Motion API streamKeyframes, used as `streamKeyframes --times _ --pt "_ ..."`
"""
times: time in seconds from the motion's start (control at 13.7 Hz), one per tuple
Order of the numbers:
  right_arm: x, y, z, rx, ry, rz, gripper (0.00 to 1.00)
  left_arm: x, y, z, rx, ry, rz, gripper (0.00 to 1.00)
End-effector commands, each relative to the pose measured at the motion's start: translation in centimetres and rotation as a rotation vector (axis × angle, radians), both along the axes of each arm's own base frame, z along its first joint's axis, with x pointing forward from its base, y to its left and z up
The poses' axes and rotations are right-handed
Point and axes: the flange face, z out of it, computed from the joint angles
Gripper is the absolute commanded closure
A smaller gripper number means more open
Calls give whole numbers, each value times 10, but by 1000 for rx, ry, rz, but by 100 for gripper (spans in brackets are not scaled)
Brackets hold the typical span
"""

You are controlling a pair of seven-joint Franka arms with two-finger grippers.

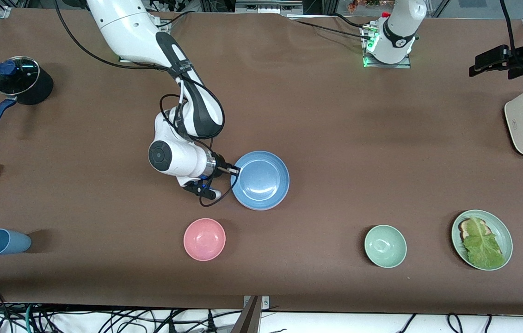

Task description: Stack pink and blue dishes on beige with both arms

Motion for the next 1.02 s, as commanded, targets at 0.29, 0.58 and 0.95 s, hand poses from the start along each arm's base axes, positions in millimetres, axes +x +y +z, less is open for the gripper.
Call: streamKeyframes --times 0.29,0.58,0.95 --pt "16 -31 50 -57 -39 59 0 7 -12 -17 30 28 -28 0" --pt "27 -80 130 -198 -112 141 0 16 -17 -25 79 15 -59 0" --pt "30 -195 234 -359 -183 390 0 19 -24 -27 87 2 -77 0"
